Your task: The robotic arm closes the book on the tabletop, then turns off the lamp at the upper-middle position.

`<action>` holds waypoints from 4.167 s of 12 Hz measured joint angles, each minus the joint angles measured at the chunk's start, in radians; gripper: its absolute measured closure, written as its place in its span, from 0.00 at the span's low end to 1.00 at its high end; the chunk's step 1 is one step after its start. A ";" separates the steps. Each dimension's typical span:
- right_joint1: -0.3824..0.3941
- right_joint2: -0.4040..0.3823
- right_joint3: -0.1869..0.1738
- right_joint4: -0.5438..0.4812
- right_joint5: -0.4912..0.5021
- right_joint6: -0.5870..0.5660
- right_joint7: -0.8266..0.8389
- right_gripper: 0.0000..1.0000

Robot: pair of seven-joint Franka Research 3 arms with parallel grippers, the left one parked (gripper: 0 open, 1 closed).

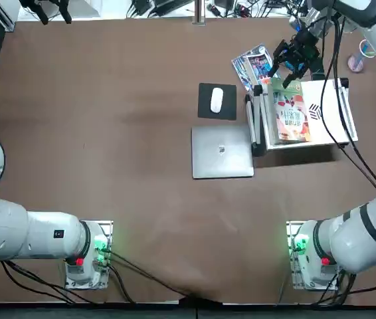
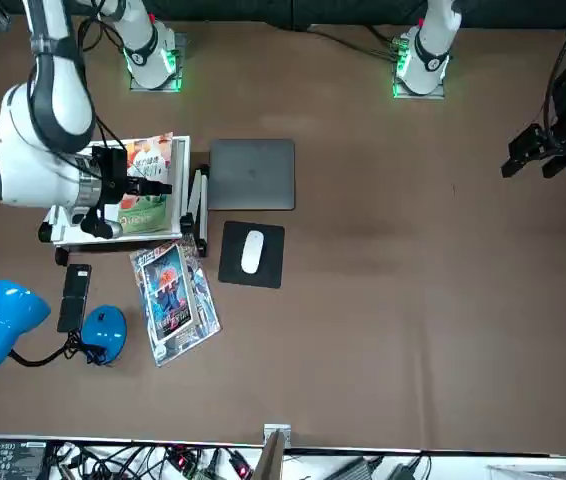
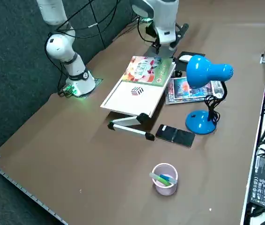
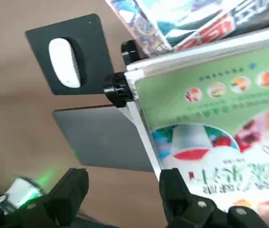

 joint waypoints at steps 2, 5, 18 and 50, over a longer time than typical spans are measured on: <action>0.028 -0.039 0.000 0.001 -0.096 0.002 0.067 0.07; 0.074 -0.108 0.000 0.001 -0.285 0.008 0.159 0.18; 0.169 -0.081 0.001 -0.222 -0.410 0.308 0.368 0.96; 0.120 -0.022 -0.026 0.165 -0.644 0.210 0.468 0.00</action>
